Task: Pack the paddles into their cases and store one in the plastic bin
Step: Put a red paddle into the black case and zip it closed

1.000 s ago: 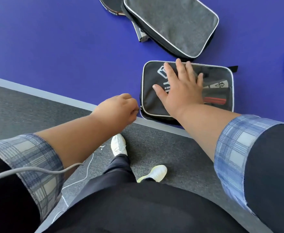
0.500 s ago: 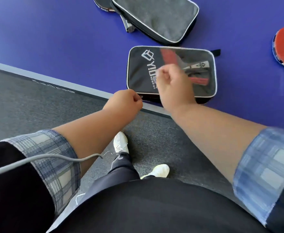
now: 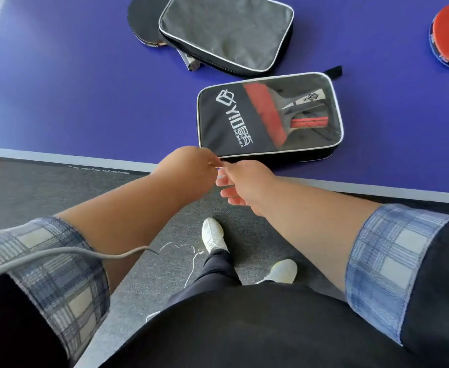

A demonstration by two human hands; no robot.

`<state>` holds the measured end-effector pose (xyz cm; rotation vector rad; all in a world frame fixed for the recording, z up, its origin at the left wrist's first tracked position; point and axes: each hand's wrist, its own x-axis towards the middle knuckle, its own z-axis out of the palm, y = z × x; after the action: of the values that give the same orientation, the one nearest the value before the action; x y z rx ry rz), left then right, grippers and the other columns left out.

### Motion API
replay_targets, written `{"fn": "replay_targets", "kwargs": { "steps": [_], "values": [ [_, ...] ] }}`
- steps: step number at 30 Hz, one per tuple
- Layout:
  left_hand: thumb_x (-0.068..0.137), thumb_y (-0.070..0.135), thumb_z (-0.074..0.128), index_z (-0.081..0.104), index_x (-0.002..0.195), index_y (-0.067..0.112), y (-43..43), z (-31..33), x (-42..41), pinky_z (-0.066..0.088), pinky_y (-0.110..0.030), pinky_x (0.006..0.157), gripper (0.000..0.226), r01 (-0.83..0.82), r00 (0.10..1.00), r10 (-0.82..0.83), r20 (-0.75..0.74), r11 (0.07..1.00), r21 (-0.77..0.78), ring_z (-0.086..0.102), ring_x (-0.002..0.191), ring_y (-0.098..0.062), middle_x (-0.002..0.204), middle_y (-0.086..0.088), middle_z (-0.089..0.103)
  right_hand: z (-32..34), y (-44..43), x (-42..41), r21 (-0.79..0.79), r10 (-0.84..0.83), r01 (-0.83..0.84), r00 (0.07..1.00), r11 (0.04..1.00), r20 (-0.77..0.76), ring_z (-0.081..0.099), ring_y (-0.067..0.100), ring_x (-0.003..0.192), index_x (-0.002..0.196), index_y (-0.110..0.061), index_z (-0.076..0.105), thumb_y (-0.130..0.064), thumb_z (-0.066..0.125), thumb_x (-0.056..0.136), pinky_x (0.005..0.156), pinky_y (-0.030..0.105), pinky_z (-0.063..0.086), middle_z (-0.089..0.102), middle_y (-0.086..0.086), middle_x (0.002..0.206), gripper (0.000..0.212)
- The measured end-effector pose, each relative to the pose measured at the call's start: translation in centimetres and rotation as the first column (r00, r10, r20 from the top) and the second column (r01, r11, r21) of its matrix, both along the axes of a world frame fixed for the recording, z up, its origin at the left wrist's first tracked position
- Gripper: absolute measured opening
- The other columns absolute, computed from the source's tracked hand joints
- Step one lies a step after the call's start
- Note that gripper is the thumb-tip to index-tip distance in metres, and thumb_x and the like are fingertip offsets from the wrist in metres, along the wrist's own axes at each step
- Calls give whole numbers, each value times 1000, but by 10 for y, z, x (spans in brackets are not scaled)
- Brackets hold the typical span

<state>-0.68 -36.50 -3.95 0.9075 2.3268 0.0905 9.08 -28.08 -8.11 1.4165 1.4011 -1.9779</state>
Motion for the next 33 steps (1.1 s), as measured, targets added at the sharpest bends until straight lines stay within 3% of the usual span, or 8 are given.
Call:
{"fn": "replay_targets", "kwargs": {
  "steps": [4,6,8,12,15,21,27,33],
  "values": [
    [94,16,44,67,120,30,43,7,-29,47,-35,89,38,178,971,-119,-207,940,290,57,111,-24,126,2,60,-10,-1,3,166,69,-54,994,985,-83,60,14,52,108,-3,62,-25,39,106,45,23,45,63,3,80,31],
    [96,16,44,60,133,29,75,-3,-33,39,-37,102,42,335,933,-252,-256,867,368,49,126,-28,140,-1,54,-15,-2,4,385,248,-209,967,899,-54,71,21,73,114,1,63,-23,35,106,65,31,58,70,11,90,37],
    [100,28,43,45,146,35,100,-22,-33,25,-41,115,46,428,898,-358,-257,847,315,30,144,-28,157,0,36,-20,-4,5,556,370,-335,928,760,53,69,33,90,107,-4,65,-28,34,105,82,45,56,73,13,95,40],
    [103,48,25,19,154,41,103,-69,-34,2,-47,123,53,569,791,-498,-356,812,127,2,153,-24,167,-3,7,-22,-4,10,712,528,-523,812,469,249,61,34,99,112,-6,62,-17,33,105,79,40,49,65,12,110,31],
    [102,47,23,15,155,40,101,-70,-35,1,-48,123,54,586,779,-505,-371,796,149,1,153,-25,167,-3,5,-19,2,18,699,421,-470,869,539,260,47,24,80,81,-18,48,-30,34,105,67,34,35,61,6,87,31],
    [102,48,18,8,156,39,100,-66,-34,0,-49,122,56,597,773,-526,-354,793,125,-4,153,-24,167,-3,-1,-6,20,36,672,402,-535,841,512,363,48,24,73,65,-23,32,-35,32,105,63,35,34,41,-4,65,42],
    [103,49,15,8,156,40,101,-67,-38,0,-48,123,55,600,777,-529,-343,786,149,-6,153,-24,167,-3,-1,10,69,83,613,189,-512,837,601,514,57,31,84,86,-14,57,-31,30,104,72,40,49,61,5,85,36],
    [103,49,19,14,156,39,101,-66,-37,1,-48,123,54,590,790,-516,-331,788,179,-3,153,-24,167,-3,4,15,109,117,638,89,-501,822,584,563,56,28,81,92,-12,59,-35,29,105,70,40,48,61,5,83,40]
  ]
}}
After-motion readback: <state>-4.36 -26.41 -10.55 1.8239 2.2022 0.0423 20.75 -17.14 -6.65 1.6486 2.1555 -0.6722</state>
